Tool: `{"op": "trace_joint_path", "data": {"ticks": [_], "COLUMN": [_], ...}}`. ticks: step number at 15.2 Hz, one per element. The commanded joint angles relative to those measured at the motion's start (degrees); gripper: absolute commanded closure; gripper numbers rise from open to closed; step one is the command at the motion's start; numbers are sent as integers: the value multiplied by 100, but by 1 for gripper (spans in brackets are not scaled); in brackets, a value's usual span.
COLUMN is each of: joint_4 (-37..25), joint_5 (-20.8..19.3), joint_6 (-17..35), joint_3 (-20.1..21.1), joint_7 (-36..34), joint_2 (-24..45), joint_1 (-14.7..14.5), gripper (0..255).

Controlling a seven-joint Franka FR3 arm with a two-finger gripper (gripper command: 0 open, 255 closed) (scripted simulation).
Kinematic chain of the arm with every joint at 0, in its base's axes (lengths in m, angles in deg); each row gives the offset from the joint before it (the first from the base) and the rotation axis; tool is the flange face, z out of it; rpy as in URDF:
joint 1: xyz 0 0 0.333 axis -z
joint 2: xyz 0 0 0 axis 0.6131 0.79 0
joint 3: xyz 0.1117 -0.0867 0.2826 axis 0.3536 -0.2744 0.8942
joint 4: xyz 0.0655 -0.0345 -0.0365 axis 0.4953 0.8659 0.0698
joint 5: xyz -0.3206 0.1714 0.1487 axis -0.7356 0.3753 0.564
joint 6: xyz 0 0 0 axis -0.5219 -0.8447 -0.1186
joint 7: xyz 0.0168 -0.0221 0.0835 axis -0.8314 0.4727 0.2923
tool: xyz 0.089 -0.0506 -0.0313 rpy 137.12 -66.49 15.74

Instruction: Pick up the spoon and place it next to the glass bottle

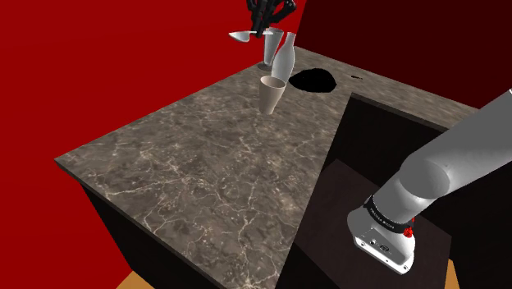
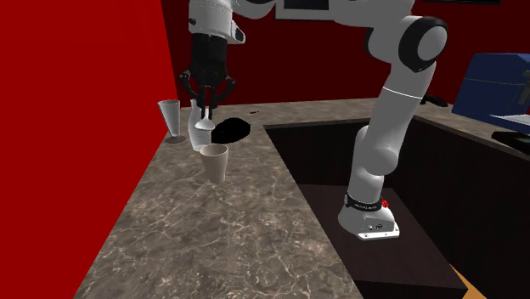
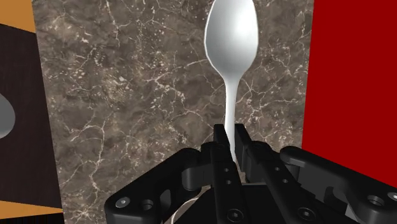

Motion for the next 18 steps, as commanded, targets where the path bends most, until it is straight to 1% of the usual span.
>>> {"op": "trace_joint_path", "data": {"ticks": [1, 6, 10, 18], "joint_4": [9, -38, -199, -873], "joint_5": [2, -12, -59, -183], "joint_6": [-38, -171, -288, -577], "joint_3": [-173, -604, -916, -1461], "joint_7": [284, 959, 1465, 2391], "joint_2": [11, 73, 234, 832], "joint_1": [101, 363, 579, 1012], "gripper": [255, 255, 255, 255]}}
